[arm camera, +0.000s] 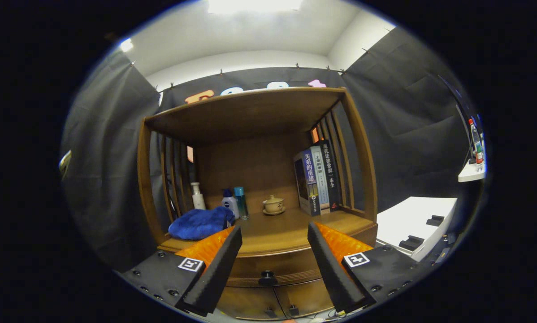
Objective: Pull open the drawer, take out the items inside it, and place them on the countertop above the cabinet.
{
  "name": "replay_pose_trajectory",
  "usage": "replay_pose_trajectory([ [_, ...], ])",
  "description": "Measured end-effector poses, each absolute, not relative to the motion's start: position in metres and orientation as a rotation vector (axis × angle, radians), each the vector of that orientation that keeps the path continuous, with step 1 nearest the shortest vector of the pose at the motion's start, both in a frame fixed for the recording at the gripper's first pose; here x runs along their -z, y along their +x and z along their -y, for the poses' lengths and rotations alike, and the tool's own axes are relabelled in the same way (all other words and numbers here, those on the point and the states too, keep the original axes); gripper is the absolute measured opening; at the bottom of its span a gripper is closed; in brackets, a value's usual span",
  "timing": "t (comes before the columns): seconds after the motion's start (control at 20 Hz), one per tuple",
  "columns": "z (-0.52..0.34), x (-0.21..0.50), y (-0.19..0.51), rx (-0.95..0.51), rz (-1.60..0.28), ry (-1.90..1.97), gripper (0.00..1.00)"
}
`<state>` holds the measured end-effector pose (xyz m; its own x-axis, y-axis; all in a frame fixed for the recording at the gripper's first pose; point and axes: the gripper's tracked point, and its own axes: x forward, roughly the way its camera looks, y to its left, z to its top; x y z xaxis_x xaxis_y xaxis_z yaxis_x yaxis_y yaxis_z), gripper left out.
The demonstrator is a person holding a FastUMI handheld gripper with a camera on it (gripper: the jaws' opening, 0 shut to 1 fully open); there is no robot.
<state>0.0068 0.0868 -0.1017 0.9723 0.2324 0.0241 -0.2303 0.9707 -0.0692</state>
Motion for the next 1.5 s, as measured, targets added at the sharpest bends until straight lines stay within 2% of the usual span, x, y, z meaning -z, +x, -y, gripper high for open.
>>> replay_pose_trajectory([
  [0.65,-0.091,0.221,0.065,-0.204,-0.096,-0.145,0.98],
  [1.1,-0.099,0.276,0.085,-0.235,-0.198,-0.144,0.75],
  [1.5,-0.094,0.283,0.093,-0.223,-0.236,-0.126,0.52],
])
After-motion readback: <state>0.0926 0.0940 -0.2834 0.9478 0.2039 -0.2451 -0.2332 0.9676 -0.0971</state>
